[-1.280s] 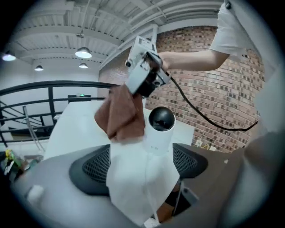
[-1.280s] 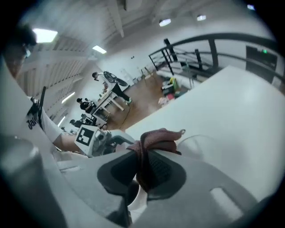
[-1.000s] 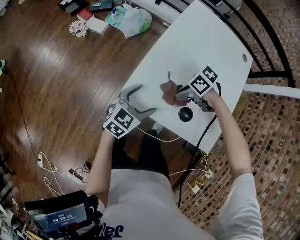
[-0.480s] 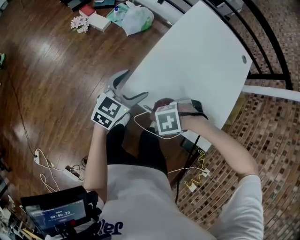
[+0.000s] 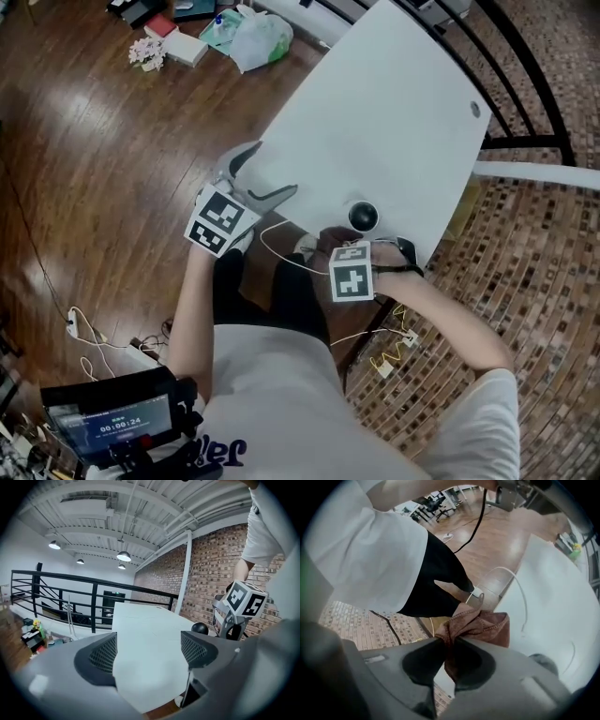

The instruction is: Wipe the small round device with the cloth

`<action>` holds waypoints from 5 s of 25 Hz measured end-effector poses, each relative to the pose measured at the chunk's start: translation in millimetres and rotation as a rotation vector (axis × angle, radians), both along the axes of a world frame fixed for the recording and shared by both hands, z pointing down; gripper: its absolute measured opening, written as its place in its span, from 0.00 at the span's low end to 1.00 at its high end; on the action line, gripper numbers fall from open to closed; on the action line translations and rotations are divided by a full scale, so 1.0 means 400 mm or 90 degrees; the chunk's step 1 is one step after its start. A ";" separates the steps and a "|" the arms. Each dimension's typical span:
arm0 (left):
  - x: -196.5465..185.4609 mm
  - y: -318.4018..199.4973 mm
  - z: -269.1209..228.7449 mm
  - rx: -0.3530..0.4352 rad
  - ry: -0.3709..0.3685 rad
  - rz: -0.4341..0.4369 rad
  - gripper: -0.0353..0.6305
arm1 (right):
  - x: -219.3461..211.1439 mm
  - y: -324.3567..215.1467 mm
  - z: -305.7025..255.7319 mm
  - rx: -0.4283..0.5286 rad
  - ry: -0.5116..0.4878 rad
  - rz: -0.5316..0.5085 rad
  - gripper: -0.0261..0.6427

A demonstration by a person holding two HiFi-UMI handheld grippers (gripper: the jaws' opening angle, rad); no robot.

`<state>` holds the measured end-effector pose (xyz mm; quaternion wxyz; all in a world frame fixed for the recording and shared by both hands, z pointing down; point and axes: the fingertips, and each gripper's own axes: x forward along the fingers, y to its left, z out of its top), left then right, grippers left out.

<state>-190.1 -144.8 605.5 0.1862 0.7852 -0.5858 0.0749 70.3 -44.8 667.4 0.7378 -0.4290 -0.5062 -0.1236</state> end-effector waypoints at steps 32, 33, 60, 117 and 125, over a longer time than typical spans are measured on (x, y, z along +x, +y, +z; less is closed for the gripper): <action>-0.024 0.054 -0.039 0.013 0.015 -0.040 0.73 | -0.302 -0.171 -0.061 -0.061 -0.013 0.259 0.09; -0.024 0.053 -0.044 0.016 0.015 -0.039 0.73 | -0.277 -0.147 -0.064 -0.046 -0.009 0.225 0.09; 0.032 0.029 -0.060 0.020 0.019 0.007 0.73 | -0.220 -0.172 -0.075 0.047 -0.107 0.228 0.09; 0.060 -0.026 -0.182 0.073 0.022 0.057 0.72 | -0.268 -0.313 -0.262 0.037 -0.299 0.521 0.09; 0.098 -0.058 -0.173 0.069 0.026 0.077 0.72 | -0.150 -0.126 -0.164 0.008 -0.206 0.383 0.09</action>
